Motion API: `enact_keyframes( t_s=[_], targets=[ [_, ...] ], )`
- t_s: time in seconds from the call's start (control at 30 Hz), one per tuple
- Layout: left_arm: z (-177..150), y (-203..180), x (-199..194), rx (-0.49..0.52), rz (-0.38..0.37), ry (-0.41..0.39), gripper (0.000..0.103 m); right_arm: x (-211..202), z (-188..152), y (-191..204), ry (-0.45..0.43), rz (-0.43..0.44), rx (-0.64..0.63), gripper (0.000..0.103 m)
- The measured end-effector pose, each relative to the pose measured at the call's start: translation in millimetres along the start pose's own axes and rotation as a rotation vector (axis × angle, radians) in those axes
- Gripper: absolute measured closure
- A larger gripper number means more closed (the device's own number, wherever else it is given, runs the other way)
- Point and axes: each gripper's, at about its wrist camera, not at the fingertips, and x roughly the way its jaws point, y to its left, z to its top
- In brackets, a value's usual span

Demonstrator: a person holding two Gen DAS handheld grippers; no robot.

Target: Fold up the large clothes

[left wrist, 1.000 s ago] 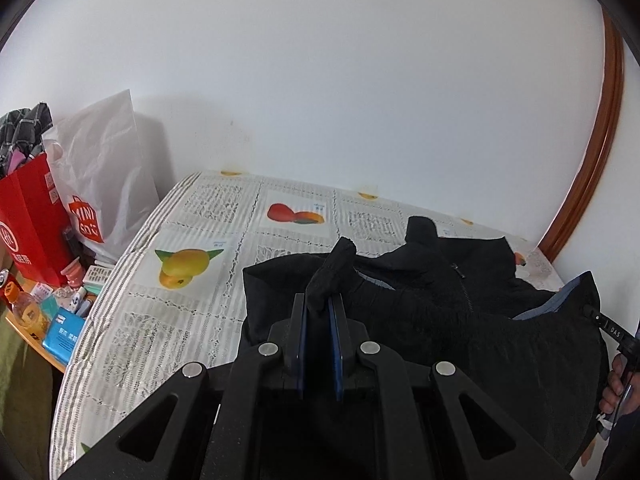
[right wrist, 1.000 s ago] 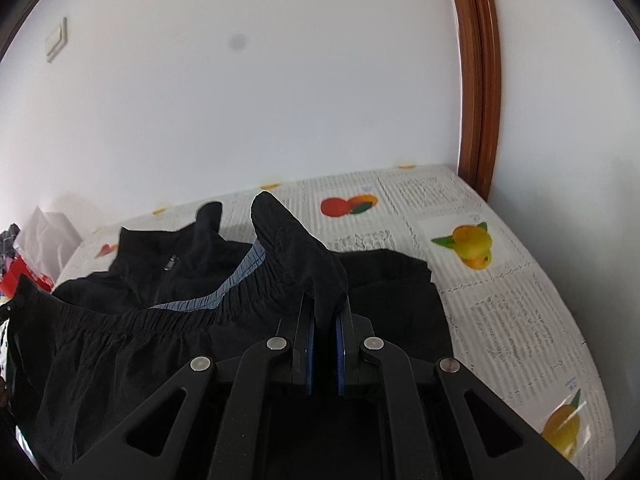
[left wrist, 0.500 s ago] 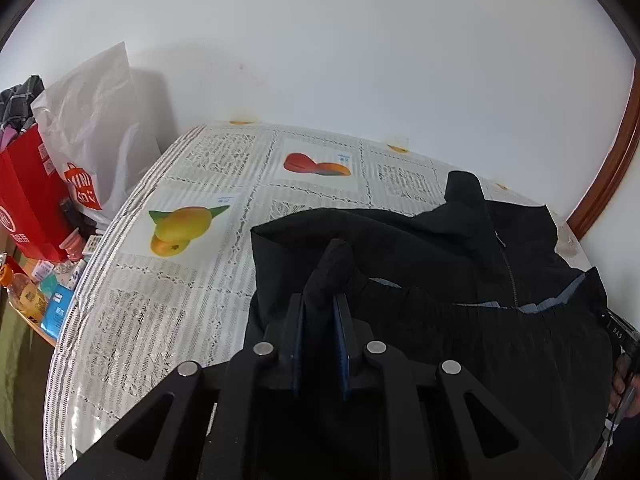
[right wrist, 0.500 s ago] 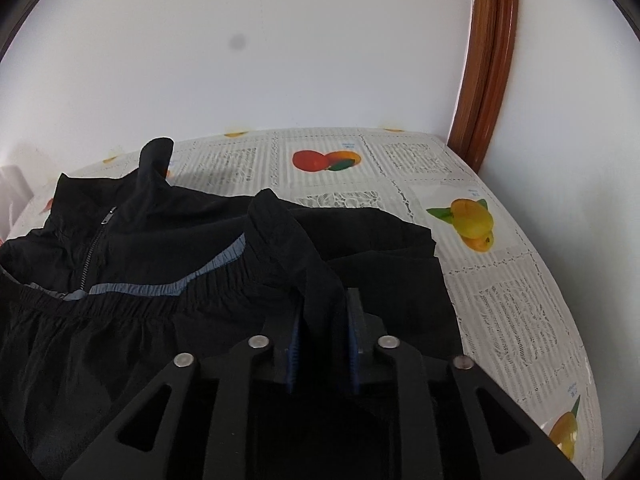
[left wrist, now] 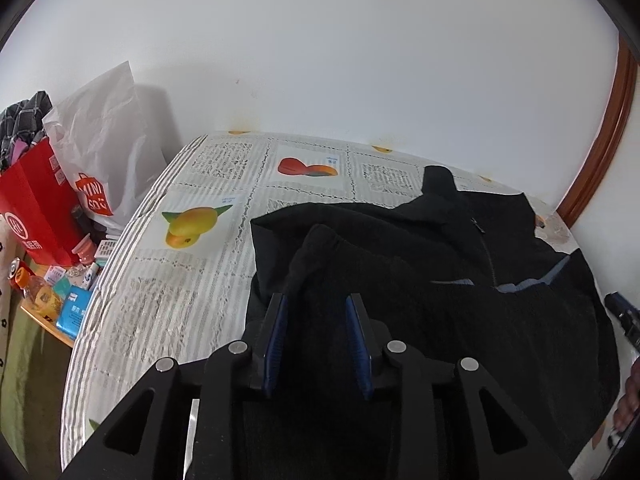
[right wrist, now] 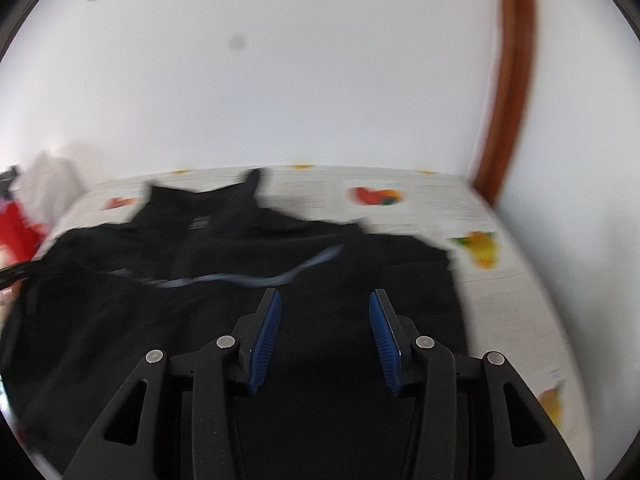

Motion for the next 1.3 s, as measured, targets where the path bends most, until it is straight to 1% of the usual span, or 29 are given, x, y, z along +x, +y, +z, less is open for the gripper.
enact_keyframes(
  t_s=[0.03,0.1,0.13,0.17,0.2,0.27,0.3,0.37,0.43,0.47,0.57,0.7,0.77,0.8,0.87,0.9,1.0,1.07,1.1,1.2,1.3],
  targets=[
    [-3,1,-6,-0.001,-0.004,-0.002,0.075,-2,-4,9,0.001,0.034,-0.007,0.058],
    [-10,2,-15,-0.008,-0.014,-0.004,0.071,-6,-17,33,0.001,0.127,-0.028,0.058],
    [-15,3,-20,-0.01,-0.023,0.003,0.067,-8,-25,47,0.003,0.168,-0.056,0.058],
    [-19,2,-24,-0.006,-0.035,0.008,0.066,-7,-35,63,0.006,0.197,-0.093,0.058],
    [-24,1,-29,0.003,-0.043,0.011,0.066,-2,-44,77,0.019,0.201,-0.124,0.058],
    [-34,-2,-40,0.019,-0.047,0.003,0.066,14,-58,94,0.073,0.169,-0.154,0.058],
    [-38,-3,-44,0.022,-0.05,0.003,0.066,25,-64,100,0.107,0.143,-0.159,0.058],
    [-46,-7,-53,0.028,-0.079,-0.001,0.064,39,-71,103,0.147,0.106,-0.157,0.058],
    [-53,-14,-59,0.033,-0.103,-0.008,0.054,42,-70,101,0.137,0.103,-0.137,0.058],
    [-55,-18,-61,0.041,-0.117,-0.011,0.052,43,-69,100,0.143,0.103,-0.128,0.058],
    [-64,-38,-63,0.078,-0.156,-0.018,0.052,38,-64,92,0.161,0.107,-0.11,0.06],
    [-67,-65,-58,0.108,-0.208,-0.003,0.05,12,-61,65,0.102,0.078,-0.089,0.06],
    [-68,-81,-53,0.133,-0.227,-0.003,0.05,3,-56,42,0.07,0.025,-0.095,0.06],
    [-69,-88,-51,0.143,-0.235,-0.004,0.049,1,-55,30,0.057,-0.024,-0.099,0.059],
    [-71,-102,-43,0.159,-0.248,0.009,0.049,5,-51,7,0.055,-0.087,-0.092,0.059],
    [-72,-108,-38,0.165,-0.253,0.017,0.049,7,-50,-5,0.063,-0.096,-0.074,0.059],
    [-78,-124,-20,0.205,-0.232,0.04,0.049,16,-54,-33,0.081,-0.118,-0.029,0.059],
    [-83,-131,-4,0.232,-0.188,0.062,0.049,27,-58,-44,0.109,-0.15,-0.025,0.059],
    [-84,-131,2,0.236,-0.171,0.071,0.049,29,-59,-47,0.112,-0.15,-0.024,0.059],
    [-85,-121,16,0.221,-0.132,0.102,0.049,39,-60,-54,0.117,-0.162,-0.024,0.059],
    [-82,-103,20,0.2,-0.1,0.09,0.049,48,-60,-59,0.128,-0.191,-0.027,0.059]
  ],
)
